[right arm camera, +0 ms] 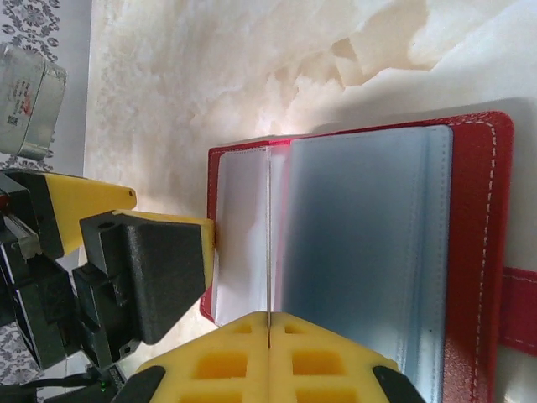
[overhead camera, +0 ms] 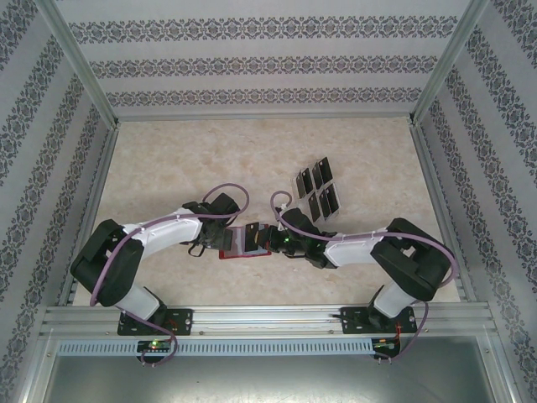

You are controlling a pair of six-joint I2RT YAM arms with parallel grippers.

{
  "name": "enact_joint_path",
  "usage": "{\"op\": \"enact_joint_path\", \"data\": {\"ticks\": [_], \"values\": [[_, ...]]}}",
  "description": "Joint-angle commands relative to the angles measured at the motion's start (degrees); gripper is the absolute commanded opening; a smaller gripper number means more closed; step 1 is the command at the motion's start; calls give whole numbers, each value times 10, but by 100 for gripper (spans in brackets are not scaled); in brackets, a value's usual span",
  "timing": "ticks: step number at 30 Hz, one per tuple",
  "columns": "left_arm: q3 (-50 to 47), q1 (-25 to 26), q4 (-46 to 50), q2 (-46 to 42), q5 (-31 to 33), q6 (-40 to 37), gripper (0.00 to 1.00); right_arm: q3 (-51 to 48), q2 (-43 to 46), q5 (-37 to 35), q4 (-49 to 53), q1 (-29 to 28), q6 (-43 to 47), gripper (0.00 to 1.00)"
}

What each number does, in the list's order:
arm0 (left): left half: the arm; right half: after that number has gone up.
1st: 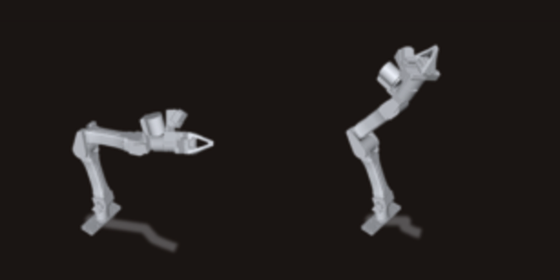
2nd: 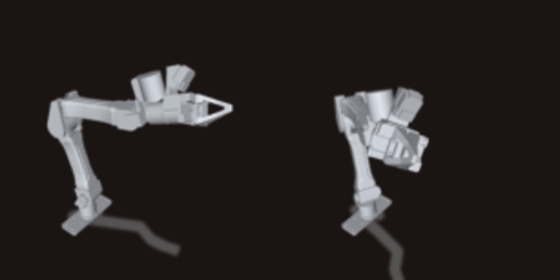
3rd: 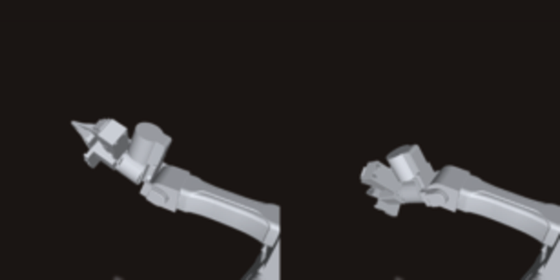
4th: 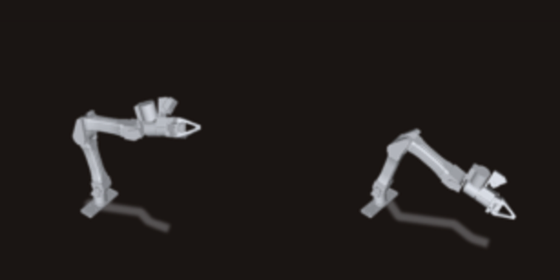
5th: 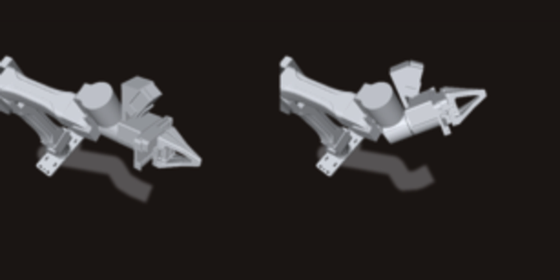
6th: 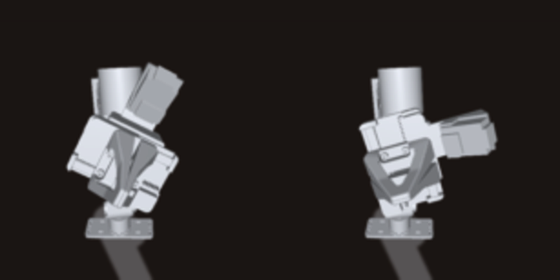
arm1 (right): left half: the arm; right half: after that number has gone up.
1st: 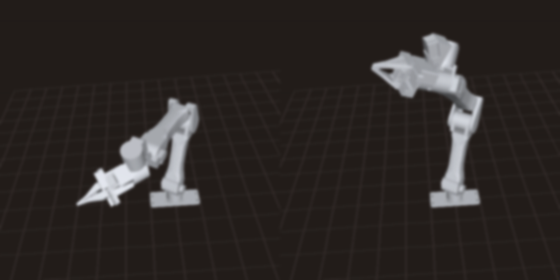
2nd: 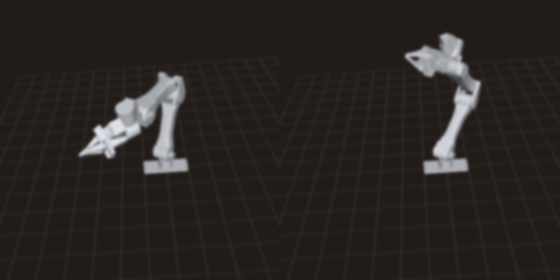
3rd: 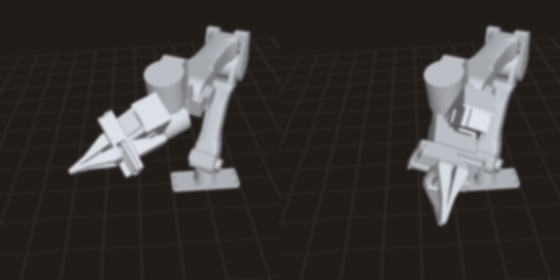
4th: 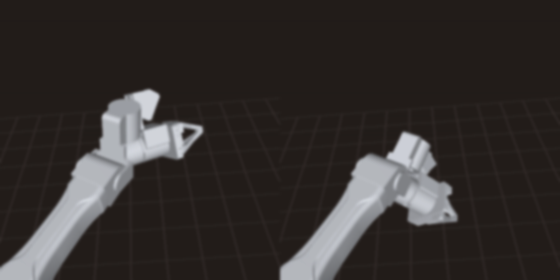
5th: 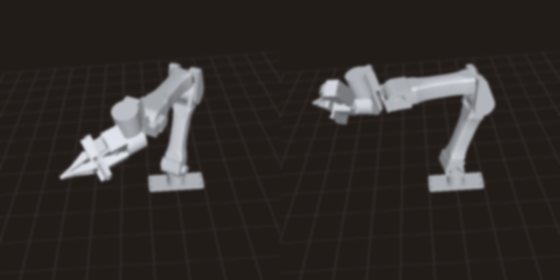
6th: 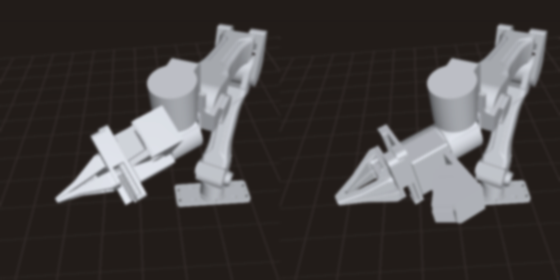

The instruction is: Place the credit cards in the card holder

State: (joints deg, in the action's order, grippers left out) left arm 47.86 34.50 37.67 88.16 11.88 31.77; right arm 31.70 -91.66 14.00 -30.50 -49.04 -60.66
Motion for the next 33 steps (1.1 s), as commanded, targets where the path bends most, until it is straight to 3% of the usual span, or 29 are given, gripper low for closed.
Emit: {"op": "enact_joint_path", "data": {"ticks": [1,24,33], "values": [[-5,6,2,-1,7,4,98,-3,-14,-5,-38,-9,-11,0],[-3,7,5,6,9,5,98,-2,-90,58,-113,-9,-41,0],[17,3,51,-20,82,3,100,-19,-90,48,-106,-2,-44,0]]}}
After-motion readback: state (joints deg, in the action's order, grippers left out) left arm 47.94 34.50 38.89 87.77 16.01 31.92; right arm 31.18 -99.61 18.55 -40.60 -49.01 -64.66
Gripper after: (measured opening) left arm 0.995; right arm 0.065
